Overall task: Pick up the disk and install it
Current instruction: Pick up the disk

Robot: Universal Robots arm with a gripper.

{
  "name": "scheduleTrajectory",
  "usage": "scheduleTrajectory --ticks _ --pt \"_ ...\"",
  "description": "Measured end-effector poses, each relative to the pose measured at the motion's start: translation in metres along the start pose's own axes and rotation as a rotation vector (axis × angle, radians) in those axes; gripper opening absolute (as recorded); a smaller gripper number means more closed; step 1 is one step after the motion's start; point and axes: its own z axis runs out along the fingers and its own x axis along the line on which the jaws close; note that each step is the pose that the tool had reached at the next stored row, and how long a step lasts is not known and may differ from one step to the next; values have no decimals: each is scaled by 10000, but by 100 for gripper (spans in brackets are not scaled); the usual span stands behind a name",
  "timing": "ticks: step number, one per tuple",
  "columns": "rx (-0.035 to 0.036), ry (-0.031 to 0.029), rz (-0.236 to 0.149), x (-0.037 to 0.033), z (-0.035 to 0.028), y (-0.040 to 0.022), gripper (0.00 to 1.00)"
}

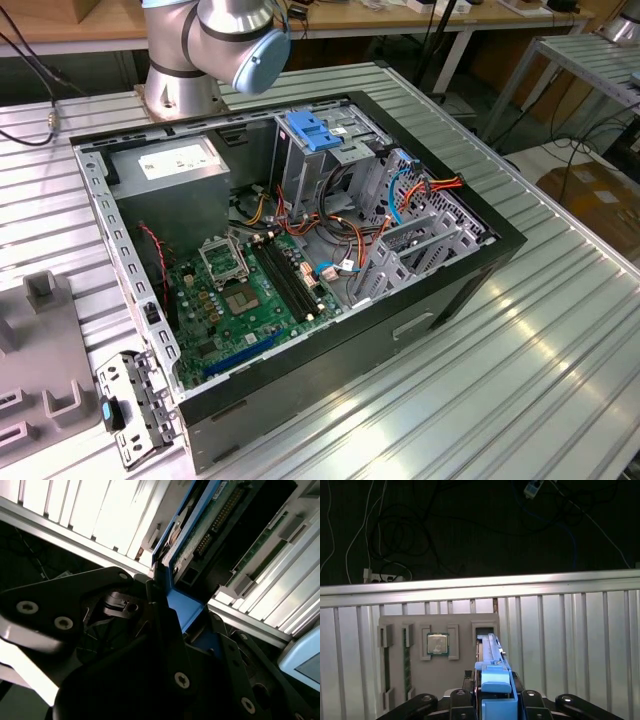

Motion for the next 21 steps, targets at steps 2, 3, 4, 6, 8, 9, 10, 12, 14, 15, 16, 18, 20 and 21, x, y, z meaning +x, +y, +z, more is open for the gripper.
scheduleTrajectory --ticks 2,3,4,6,8,9,10,12,14,15,16,18,20,21 --pt "0 0 0 0 -8 0 37" --pt "0 0 0 0 -12 0 37" --pt "0 0 -1 0 -18 0 37" --pt "0 0 0 0 -26 0 37" --pt "0 0 0 0 -37 -1 37" --pt "0 0 -1 0 -49 -1 37" --pt "0 0 0 -1 -59 -1 37" --pt "0 0 0 -1 -70 -1 37" --pt "0 0 0 -1 -80 -1 37" --pt "1 -1 -1 -1 -85 -1 37" --pt "0 0 -1 -1 -90 -1 37" --pt "0 0 0 -1 -103 -1 37" --pt "0 0 -1 -1 -112 -1 37" --pt "0 0 -1 -1 -120 -2 37"
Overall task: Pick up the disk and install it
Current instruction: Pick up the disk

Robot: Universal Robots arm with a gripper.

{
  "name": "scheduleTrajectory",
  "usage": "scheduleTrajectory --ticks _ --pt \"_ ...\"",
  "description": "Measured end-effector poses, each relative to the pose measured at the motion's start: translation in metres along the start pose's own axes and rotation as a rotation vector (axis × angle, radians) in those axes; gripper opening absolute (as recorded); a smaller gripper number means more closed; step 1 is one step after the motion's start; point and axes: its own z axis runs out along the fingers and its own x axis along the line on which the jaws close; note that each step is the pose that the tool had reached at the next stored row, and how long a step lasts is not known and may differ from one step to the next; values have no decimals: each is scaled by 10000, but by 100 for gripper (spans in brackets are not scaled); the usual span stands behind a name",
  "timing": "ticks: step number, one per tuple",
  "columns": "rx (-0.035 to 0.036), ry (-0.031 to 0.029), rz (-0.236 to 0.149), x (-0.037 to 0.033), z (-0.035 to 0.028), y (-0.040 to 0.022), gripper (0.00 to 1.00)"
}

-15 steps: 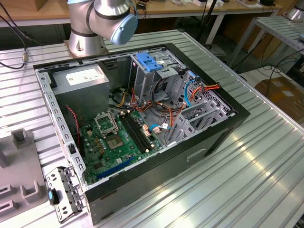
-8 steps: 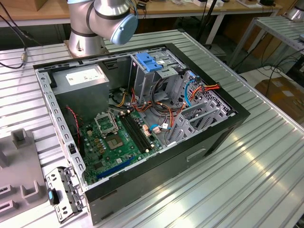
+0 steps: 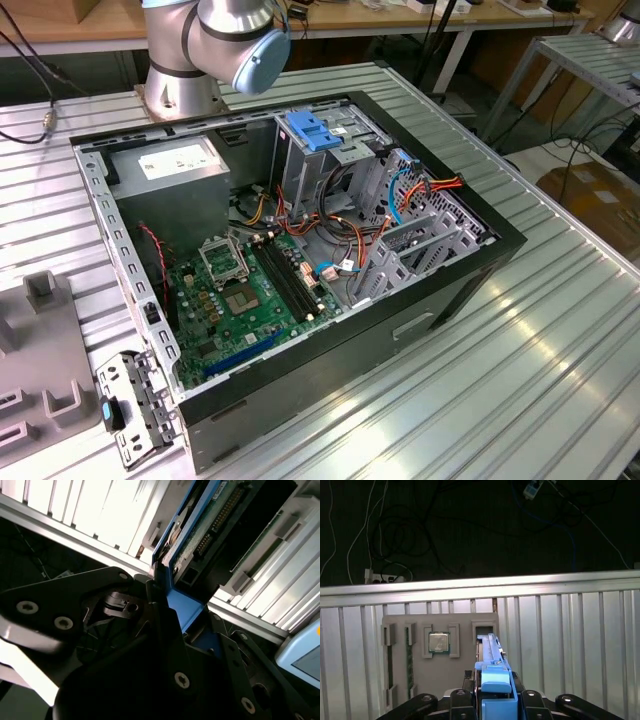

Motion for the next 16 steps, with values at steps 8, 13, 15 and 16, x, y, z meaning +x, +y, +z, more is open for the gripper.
scheduleTrajectory --ticks 8,13,15,16 --pt "0 0 0 0 -48 0 37" --pt "0 0 0 -1 -75 -1 37" --pt "0 0 0 -1 -89 -1 37" --pt "0 0 0 -1 -93 -1 37"
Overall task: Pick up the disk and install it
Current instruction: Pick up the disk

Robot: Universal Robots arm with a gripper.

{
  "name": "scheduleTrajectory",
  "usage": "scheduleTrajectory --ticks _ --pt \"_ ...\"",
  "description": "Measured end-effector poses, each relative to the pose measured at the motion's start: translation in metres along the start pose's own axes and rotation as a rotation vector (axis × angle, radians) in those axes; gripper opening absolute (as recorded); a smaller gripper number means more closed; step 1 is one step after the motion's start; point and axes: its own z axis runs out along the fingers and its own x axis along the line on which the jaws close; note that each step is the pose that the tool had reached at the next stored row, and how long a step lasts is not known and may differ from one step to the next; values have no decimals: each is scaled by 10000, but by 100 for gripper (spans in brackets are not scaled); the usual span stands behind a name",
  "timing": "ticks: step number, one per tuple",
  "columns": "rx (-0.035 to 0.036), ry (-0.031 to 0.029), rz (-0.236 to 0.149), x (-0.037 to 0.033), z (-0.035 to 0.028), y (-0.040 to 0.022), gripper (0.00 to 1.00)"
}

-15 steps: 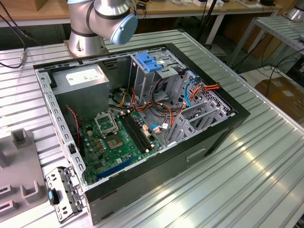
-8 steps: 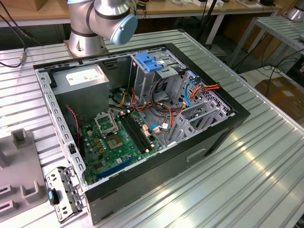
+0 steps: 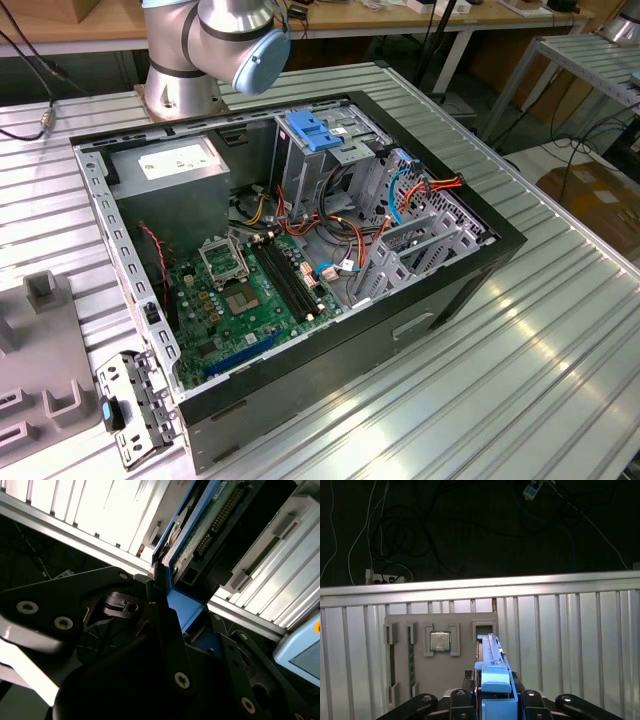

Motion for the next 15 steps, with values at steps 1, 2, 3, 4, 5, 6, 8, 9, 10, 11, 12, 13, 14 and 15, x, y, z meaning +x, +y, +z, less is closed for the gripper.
scheduleTrajectory --ticks 1,2,3,4,5,6,8,9,10,11,12,13,14,15 --pt "0 0 0 0 -4 0 37" --pt "0 0 1 0 -11 0 37" --pt "0 0 1 0 -20 0 37" --pt "0 0 0 0 -24 0 37" --pt "0 0 0 0 -28 0 37" --pt "0 0 1 -1 -35 0 37" --pt "0 0 0 -1 -44 0 37" --pt "0 0 0 -1 -51 0 37" --pt "1 0 0 -1 -59 -1 37" --pt "1 0 0 -1 -64 -1 37" --pt "0 0 0 -1 -70 -1 37" --pt "0 0 0 -1 -73 -1 37" --pt "-1 1 1 -1 -79 -1 37" --pt "0 0 0 -1 -88 -1 37"
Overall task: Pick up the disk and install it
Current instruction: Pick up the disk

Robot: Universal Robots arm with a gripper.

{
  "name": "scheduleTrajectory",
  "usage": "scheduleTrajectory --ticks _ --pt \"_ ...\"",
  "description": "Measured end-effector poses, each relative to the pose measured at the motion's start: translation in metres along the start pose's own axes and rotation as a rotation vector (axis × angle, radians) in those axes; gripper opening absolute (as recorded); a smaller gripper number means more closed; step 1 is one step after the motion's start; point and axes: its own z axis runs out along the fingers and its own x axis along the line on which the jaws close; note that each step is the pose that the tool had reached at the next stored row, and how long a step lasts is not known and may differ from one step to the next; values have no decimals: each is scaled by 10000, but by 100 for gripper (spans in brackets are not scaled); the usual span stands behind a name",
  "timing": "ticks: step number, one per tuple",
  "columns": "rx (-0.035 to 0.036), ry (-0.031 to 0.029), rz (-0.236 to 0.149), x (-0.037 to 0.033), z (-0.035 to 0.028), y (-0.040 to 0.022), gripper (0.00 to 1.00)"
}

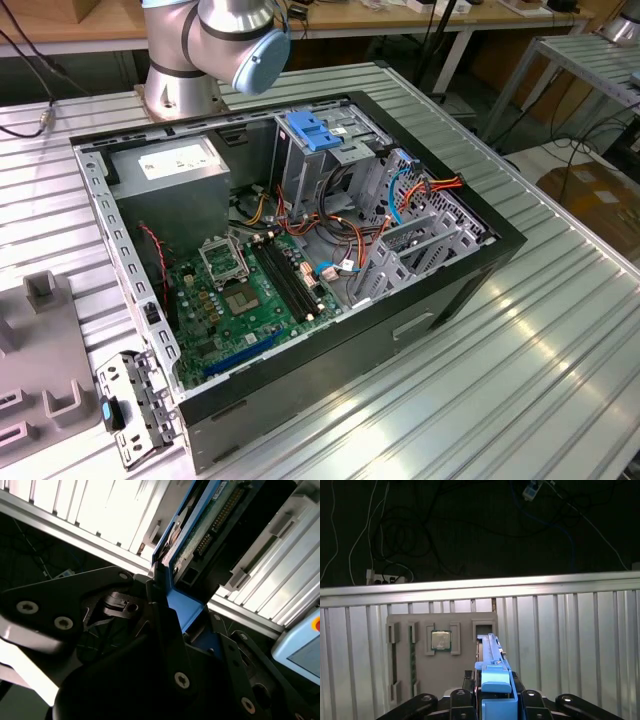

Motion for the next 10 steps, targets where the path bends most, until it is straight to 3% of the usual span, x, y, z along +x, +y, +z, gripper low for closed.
scheduleTrajectory --ticks 10 --pt "0 -1 0 -1 -78 -1 37"
